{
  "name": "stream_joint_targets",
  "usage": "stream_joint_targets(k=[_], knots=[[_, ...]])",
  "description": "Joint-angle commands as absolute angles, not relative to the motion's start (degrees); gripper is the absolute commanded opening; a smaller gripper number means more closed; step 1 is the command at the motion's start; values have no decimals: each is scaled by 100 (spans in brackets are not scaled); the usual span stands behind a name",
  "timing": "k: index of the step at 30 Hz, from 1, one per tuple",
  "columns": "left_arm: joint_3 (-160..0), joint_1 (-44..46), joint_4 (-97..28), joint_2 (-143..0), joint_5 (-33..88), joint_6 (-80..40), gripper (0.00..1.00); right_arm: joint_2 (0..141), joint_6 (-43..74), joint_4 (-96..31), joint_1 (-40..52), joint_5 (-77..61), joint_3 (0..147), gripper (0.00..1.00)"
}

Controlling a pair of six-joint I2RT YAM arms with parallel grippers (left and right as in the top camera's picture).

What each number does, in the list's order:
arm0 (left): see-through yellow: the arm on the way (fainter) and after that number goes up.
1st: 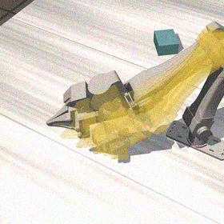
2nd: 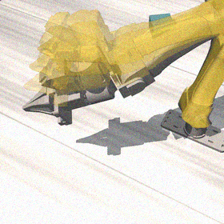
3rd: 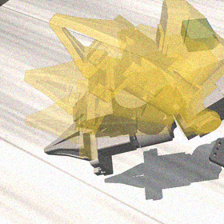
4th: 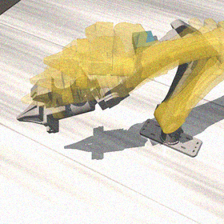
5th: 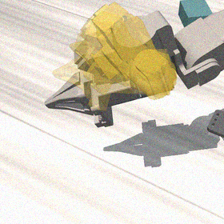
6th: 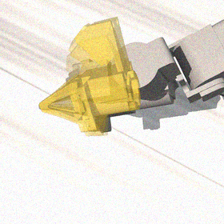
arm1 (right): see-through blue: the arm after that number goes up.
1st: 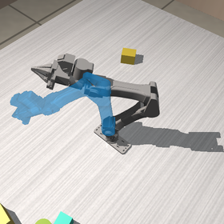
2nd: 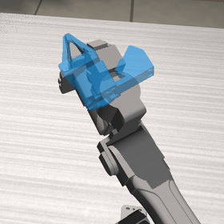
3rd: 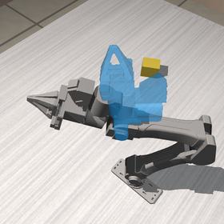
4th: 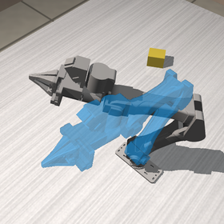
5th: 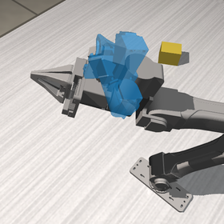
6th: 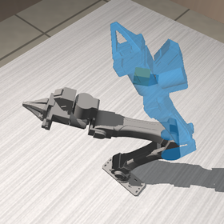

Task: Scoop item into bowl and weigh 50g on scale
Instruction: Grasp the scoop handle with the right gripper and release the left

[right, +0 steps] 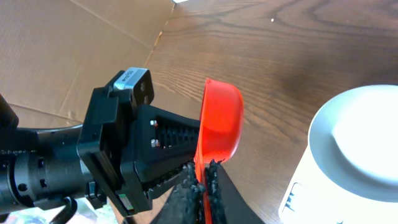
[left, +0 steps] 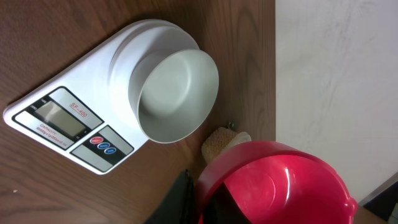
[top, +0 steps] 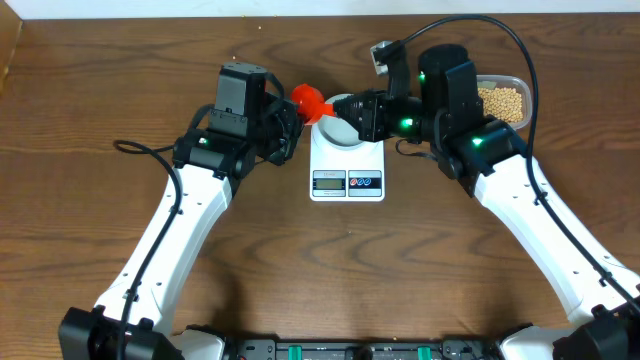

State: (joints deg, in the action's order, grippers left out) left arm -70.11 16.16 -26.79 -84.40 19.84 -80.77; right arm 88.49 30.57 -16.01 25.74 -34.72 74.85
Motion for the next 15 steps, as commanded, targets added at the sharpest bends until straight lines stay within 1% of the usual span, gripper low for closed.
stream_joint_targets(k=[1, 2, 3, 4, 6, 7, 8, 10, 13, 15], knots=[[-7061, 1621, -2696, -8499, 2051, -8023, 13, 8847, 3017, -1608, 2598, -3507, 7568, 1], [-7061, 1621, -2696, -8499, 2051, -8023, 17, 8847, 3020, -1608, 2596, -3498, 7568, 1], [-7061, 1621, -2696, -8499, 2051, -8023, 34, 8847, 3020, -1608, 2593, -3465, 7568, 1], [-7061, 1621, -2696, -8499, 2051, -8023, 45, 8847, 3020, -1608, 2591, -3430, 7568, 1], [-7061, 1621, -2696, -8499, 2051, -8023, 63, 8847, 3020, -1614, 2576, -3352, 7568, 1], [-7061, 1621, -2696, -8499, 2032, -8023, 73, 8847, 3022, -1653, 2545, -3273, 7568, 1], [-7061, 1621, -2696, -8499, 2029, -8023, 76, 8847, 3024, -1697, 2519, -3175, 7568, 1], [-7061, 1621, -2696, -8499, 2027, -8020, 79, 8847, 3022, -1820, 2456, -2923, 7568, 1], [-7061, 1621, -2694, -8499, 1940, -7856, 80, 8847, 3017, -2053, 2287, -2493, 7568, 1], [-7061, 1621, -2694, -8499, 1787, -7500, 80, 8847, 2958, -2174, 2143, -2279, 7568, 1]])
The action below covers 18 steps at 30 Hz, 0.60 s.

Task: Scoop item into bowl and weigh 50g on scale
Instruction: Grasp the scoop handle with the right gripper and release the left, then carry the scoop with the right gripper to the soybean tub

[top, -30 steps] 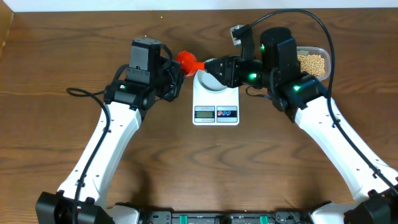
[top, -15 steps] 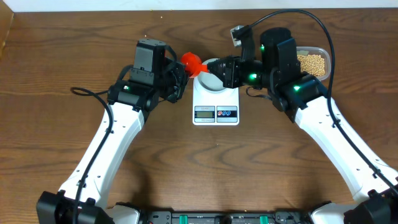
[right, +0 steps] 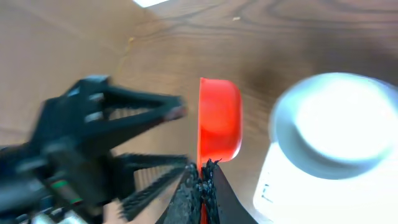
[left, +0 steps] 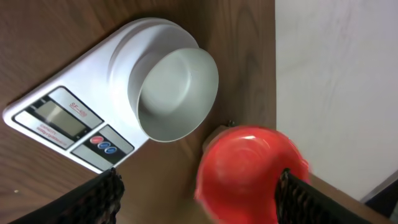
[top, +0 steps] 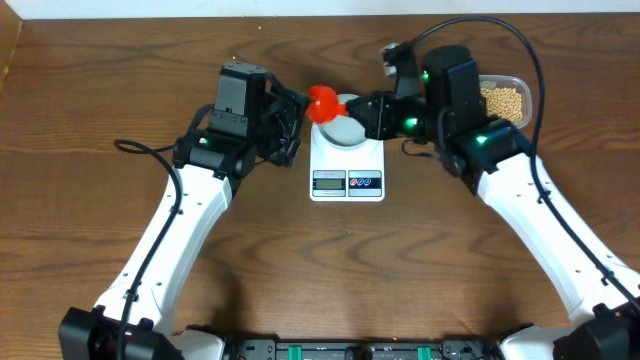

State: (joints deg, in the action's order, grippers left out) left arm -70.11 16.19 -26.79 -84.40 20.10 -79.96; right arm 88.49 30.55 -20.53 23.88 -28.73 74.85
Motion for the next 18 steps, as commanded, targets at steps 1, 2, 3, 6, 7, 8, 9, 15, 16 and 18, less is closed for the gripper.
stream_joint_targets(k=[1, 2, 3, 6, 7, 8, 9, 15, 16, 18], knots=[[-7061, 1621, -2692, -8499, 1699, -7251, 80, 8844, 2869, -2200, 2058, -2244, 7568, 1], [-7061, 1621, -2692, -8499, 1496, -6552, 80, 8844, 2694, -2211, 1857, -2250, 7570, 1], [-7061, 1621, -2692, -8499, 1409, -6080, 80, 8840, 2602, -2211, 1734, -2265, 7570, 1], [-7061, 1629, -2694, -8499, 1391, -4630, 80, 8805, 2418, -2217, 1378, -2456, 7575, 1], [-7061, 1645, -2692, -8499, 1389, -4204, 80, 8779, 2333, -2222, 1238, -2571, 7575, 1], [-7061, 1660, -2689, -8497, 1387, -3653, 80, 8729, 2252, -2235, 1076, -2676, 7575, 1], [-7061, 1662, -2670, -8497, 1387, -3330, 80, 8687, 2196, -2255, 976, -2731, 7577, 1], [-7116, 1750, -2648, -8482, 1380, -1693, 79, 8267, 1874, -2685, 266, -2803, 7649, 1], [-7155, 1765, -2689, -8482, 1367, -1603, 79, 8206, 1800, -2801, 180, -2801, 7684, 1], [-7279, 1831, -2851, -8482, 1184, -1562, 79, 8088, 1616, -3118, 23, -2794, 7804, 1]])
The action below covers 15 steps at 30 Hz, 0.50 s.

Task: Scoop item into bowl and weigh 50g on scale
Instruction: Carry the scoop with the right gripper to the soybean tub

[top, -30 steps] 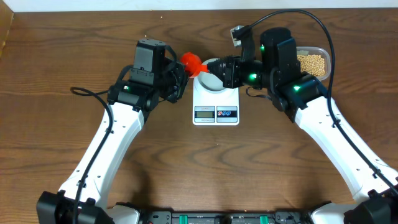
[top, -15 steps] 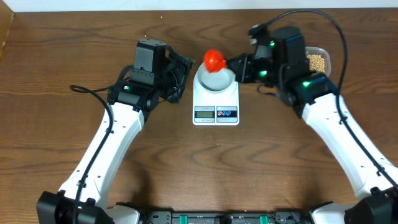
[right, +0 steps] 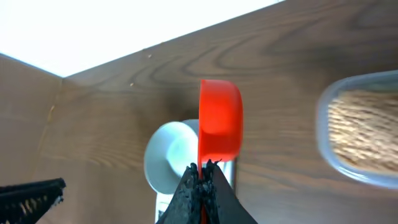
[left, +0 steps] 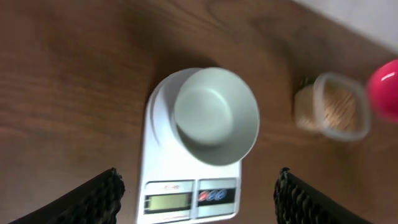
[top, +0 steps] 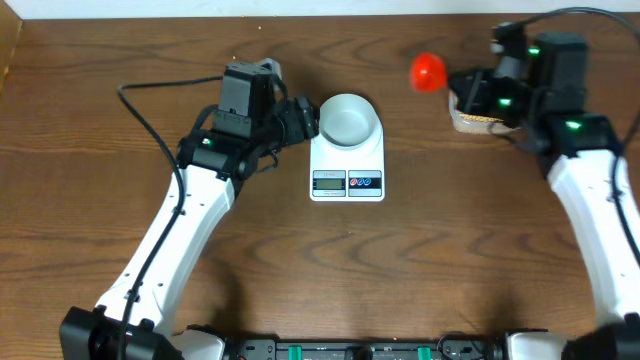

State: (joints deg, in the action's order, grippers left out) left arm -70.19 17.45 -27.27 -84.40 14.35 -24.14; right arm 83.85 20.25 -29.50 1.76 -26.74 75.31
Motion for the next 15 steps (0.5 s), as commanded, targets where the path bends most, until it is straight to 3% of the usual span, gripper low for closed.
stream_joint_targets(k=[1, 8, 15], knots=[[-7376, 1887, -2974, -8482, 1028, -1562, 79, 8053, 1522, -3332, -56, -2762, 7911, 1], [-7885, 2397, -3771, -8482, 266, -1549, 79, 8051, 998, -4558, -419, -2281, 8643, 1], [-7887, 2943, -4198, -8582, 250, -1551, 80, 8058, 882, -4737, -506, -2115, 8689, 1]])
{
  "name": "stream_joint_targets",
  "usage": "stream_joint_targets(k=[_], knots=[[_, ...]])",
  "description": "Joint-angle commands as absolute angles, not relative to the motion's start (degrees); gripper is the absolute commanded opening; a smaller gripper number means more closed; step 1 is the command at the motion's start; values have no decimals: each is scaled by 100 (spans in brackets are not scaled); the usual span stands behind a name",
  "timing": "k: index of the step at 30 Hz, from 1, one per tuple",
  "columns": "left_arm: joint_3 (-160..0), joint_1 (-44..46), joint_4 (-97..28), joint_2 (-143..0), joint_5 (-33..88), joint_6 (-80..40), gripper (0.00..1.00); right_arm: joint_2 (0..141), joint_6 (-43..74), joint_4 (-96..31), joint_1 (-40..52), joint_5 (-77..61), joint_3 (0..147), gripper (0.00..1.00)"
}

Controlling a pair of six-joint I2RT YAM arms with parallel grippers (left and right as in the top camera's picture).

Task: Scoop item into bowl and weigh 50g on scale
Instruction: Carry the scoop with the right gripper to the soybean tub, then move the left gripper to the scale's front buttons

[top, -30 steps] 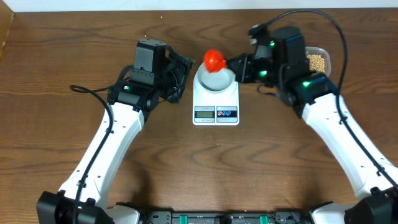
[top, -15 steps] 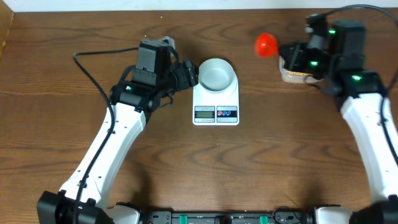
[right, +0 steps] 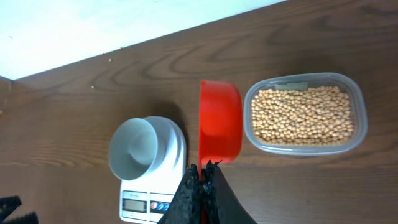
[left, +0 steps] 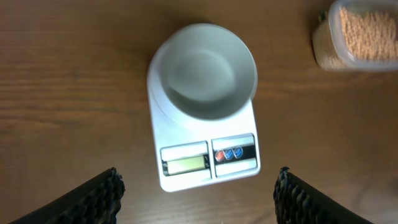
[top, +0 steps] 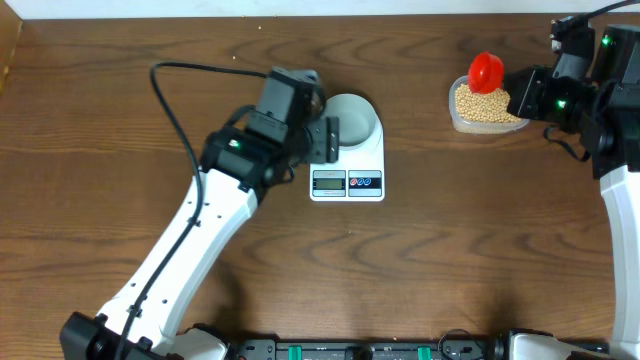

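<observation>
My right gripper (right: 202, 172) is shut on the handle of a red scoop (right: 219, 127), seen edge-on just left of a clear tub of beans (right: 305, 115). Overhead, the scoop (top: 486, 70) hangs over the tub's (top: 487, 108) far left part, held by the right gripper (top: 510, 86). An empty white bowl (left: 205, 71) sits on the white scale (left: 208, 163). My left gripper (left: 198, 190) is wide open above the scale, holding nothing; overhead, the left gripper (top: 323, 122) is at the bowl's (top: 355, 118) left rim.
The scale's display (left: 183, 165) and buttons (left: 233, 154) face the table's front. A black cable (top: 175, 105) loops over the table behind the left arm. The table's far edge (right: 155, 37) meets a white wall just beyond the tub.
My right gripper has gone right with the scoop, from left of the bean tub to over its far left part. The left arm has shifted right, its open gripper now over the scale.
At first both grippers were shut on the red scoop beside the bowl. Then the left one stood open and the scoop was in the right gripper alone. The right arm then held it left of the tub, and now over it.
</observation>
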State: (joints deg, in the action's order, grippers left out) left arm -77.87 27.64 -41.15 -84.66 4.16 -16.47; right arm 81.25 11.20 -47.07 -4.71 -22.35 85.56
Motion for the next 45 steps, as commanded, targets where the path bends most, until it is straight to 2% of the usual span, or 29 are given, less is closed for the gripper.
stream_joint_targets(k=[1, 7, 15, 23, 35, 45], knots=[[-7885, 3024, -4195, -8597, 252, -1551, 82, 8058, 805, -4759, -506, -2060, 8689, 1], [-7885, 3269, -4206, -8597, 263, -1555, 98, 8064, 742, -4908, -506, -1874, 8683, 1], [-7793, 3334, -4281, -8705, 381, -1658, 99, 8068, 742, -4932, -506, -1876, 8613, 1], [-7686, 3540, -4257, -9148, 381, -2067, 88, 8068, 740, -4969, -506, -1874, 8613, 1], [-7686, 4418, -3946, -10457, 381, -2064, 87, 8068, 696, -5166, -506, -1874, 8613, 1], [-7686, 4497, -3420, -11128, 333, -2060, 87, 8068, 652, -5231, -506, -1872, 8613, 1]])
